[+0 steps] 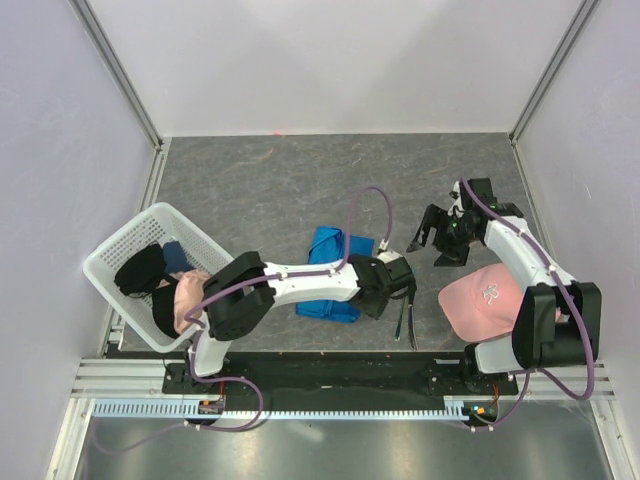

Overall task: Fold the napkin into a case and place the utensils inside
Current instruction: Insert the top corner of the smaller rectangle folded napkin into the center of the board.

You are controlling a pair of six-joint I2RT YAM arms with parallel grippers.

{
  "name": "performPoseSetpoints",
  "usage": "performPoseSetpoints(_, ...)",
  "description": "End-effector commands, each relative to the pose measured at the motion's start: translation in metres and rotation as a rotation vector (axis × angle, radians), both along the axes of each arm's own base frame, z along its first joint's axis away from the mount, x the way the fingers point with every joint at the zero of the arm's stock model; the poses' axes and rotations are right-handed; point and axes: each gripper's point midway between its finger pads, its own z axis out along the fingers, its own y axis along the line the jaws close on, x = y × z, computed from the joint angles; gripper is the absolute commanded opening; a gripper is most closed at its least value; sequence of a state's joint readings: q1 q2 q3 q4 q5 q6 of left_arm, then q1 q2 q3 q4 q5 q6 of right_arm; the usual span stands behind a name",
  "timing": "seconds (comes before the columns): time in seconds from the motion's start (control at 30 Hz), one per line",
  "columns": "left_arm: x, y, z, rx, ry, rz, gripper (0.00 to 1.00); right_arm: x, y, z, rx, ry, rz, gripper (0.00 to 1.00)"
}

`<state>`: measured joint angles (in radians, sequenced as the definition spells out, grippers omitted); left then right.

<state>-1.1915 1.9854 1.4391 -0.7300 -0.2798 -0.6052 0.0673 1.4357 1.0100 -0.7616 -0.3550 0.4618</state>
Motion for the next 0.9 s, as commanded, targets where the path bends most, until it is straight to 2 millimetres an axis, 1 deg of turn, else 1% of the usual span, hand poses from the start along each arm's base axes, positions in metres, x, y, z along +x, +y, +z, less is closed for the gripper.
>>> performPoseSetpoints(0.0,0.008,0.006,-0.003,0.11,-0.071,0.028,0.61,-0.014,0.003,0.016,0.036,-0.03,0.048,0.91)
performPoseSetpoints(0.13,0.005,0.014,-0.016,0.152,-0.056,0.049,0.57,-0.023,0.005,0.009,0.051,-0.005,0.054,0.92)
performPoseSetpoints(0.17,0.004,0.015,-0.018,0.16,-0.051,0.05,0.53,-0.023,0.005,0.008,0.054,-0.005,0.055,0.92)
performPoseSetpoints(0.23,0.004,0.015,-0.02,0.16,-0.048,0.055,0.48,-0.026,0.007,0.005,0.066,0.007,0.056,0.92)
performPoseSetpoints(0.27,0.004,0.016,-0.022,0.167,-0.052,0.059,0.4,-0.026,0.008,0.004,0.07,0.007,0.058,0.92)
performPoseSetpoints(0.33,0.004,0.016,-0.019,0.166,-0.052,0.062,0.31,-0.027,0.011,0.001,0.092,0.009,0.059,0.92)
performPoseSetpoints(0.37,0.003,0.015,-0.018,0.159,-0.047,0.062,0.19,-0.026,0.013,-0.001,0.104,0.008,0.065,0.91)
performPoseSetpoints(0.43,0.002,0.014,-0.008,0.133,-0.044,0.067,0.14,-0.024,0.017,-0.004,0.125,0.002,0.068,0.9)
performPoseSetpoints(0.47,-0.001,0.012,-0.005,0.116,-0.026,0.063,0.11,-0.023,0.022,-0.003,0.155,0.003,0.07,0.89)
performPoseSetpoints(0.5,-0.002,0.01,0.003,0.088,-0.018,0.063,0.11,-0.016,0.025,-0.001,0.17,-0.024,0.073,0.89)
performPoseSetpoints(0.57,-0.009,0.008,0.009,0.054,0.023,0.062,0.1,-0.013,0.036,-0.002,0.208,-0.018,0.084,0.88)
performPoseSetpoints(0.6,-0.012,0.008,0.016,0.032,0.031,0.058,0.09,-0.01,0.045,-0.001,0.224,-0.028,0.111,0.88)
performPoseSetpoints(0.63,-0.014,0.007,0.018,0.018,0.04,0.053,0.09,-0.005,0.05,0.002,0.23,-0.033,0.124,0.87)
performPoseSetpoints(0.67,-0.019,0.004,0.021,-0.004,0.062,0.045,0.09,-0.002,0.055,-0.003,0.229,-0.017,0.127,0.86)
performPoseSetpoints(0.7,-0.02,0.004,0.023,-0.018,0.071,0.041,0.09,-0.005,0.065,-0.005,0.231,-0.008,0.154,0.86)
performPoseSetpoints(0.73,-0.02,0.003,0.028,-0.038,0.07,0.039,0.09,-0.001,0.07,-0.004,0.238,-0.009,0.156,0.85)
performPoseSetpoints(0.77,-0.021,0.001,0.03,-0.052,0.075,0.037,0.09,0.003,0.076,-0.007,0.249,-0.013,0.161,0.85)
performPoseSetpoints(0.8,-0.02,0.002,0.032,-0.055,0.075,0.038,0.09,0.001,0.085,-0.008,0.264,-0.002,0.163,0.85)
performPoseSetpoints(0.87,-0.017,0.002,0.036,-0.069,0.067,0.045,0.09,0.004,0.093,-0.014,0.276,-0.005,0.171,0.84)
